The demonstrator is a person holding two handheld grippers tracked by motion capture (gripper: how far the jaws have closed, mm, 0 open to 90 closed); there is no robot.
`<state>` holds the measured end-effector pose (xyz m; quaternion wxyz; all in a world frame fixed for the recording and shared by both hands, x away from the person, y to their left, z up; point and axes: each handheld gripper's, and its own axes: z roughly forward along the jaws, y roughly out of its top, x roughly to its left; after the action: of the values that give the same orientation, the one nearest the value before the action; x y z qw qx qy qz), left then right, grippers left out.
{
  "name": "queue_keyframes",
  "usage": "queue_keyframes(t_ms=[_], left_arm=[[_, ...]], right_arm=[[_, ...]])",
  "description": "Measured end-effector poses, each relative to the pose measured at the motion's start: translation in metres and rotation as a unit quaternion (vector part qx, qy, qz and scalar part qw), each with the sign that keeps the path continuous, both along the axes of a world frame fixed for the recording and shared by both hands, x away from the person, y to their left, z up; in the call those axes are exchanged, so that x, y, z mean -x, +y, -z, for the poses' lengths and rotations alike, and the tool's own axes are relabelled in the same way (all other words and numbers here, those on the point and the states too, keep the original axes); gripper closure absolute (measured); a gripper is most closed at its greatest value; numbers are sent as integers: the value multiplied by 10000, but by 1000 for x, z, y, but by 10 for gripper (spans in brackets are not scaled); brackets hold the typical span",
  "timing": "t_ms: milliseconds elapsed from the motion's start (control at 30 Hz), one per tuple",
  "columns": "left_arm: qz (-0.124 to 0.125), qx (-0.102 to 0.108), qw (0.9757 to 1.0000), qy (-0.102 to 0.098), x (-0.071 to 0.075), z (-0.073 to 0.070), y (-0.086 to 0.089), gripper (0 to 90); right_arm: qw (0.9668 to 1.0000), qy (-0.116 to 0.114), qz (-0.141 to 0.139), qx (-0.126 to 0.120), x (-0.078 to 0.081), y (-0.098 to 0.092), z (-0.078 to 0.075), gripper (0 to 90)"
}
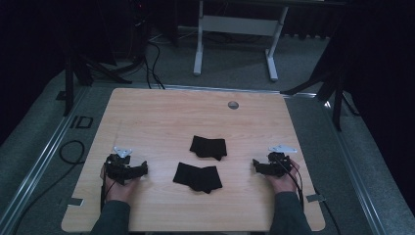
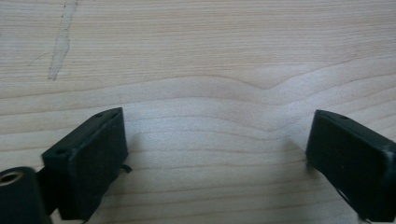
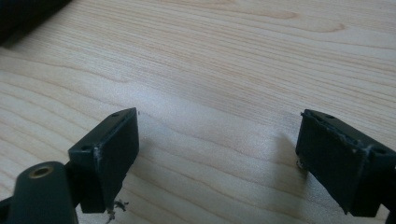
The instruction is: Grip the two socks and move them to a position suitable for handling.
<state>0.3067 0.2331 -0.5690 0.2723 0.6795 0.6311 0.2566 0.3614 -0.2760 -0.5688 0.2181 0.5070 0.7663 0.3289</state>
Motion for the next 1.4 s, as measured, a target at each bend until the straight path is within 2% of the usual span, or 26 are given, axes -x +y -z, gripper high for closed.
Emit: queue_keyframes(t_ms=[233,400,600,767,833,867,967,1100,1167,1300,1400], left_arm=[[99,-6,9999,35,0,-1,2,74],[157,-19,9998,102,0,-4,5,133],[200,-17,9997,109,-1,-4,5,154],[258,-11,9996,99,0,-5,4,199],[262,-1,9996,89,0,-5,4,212],[247,-4,9997,91,0,-6,5,222],[204,12,9998,84,2,-7,6,299],[190,116,9997,76,3,-8,8,369],[217,285,9993,93,4,-10,12,402],[259,356,9990,100,4,-11,13,444],[315,412,9986,73,5,-12,13,459]], right_arm=[[10000,31,0,11,0,1,-1,140],[9999,119,-13,55,3,3,-4,218],[9998,183,-68,98,5,4,-7,318],[9991,194,-136,347,10,8,-12,407],[9990,209,-149,364,11,10,-12,417],[9986,174,-205,457,13,12,-14,426],[9982,173,-294,501,15,15,-16,456],[9972,196,-418,590,17,19,-17,512],[9967,192,-475,637,19,22,-18,542],[9959,178,-623,638,22,26,-21,597],[9951,147,-708,681,25,31,-24,607]])
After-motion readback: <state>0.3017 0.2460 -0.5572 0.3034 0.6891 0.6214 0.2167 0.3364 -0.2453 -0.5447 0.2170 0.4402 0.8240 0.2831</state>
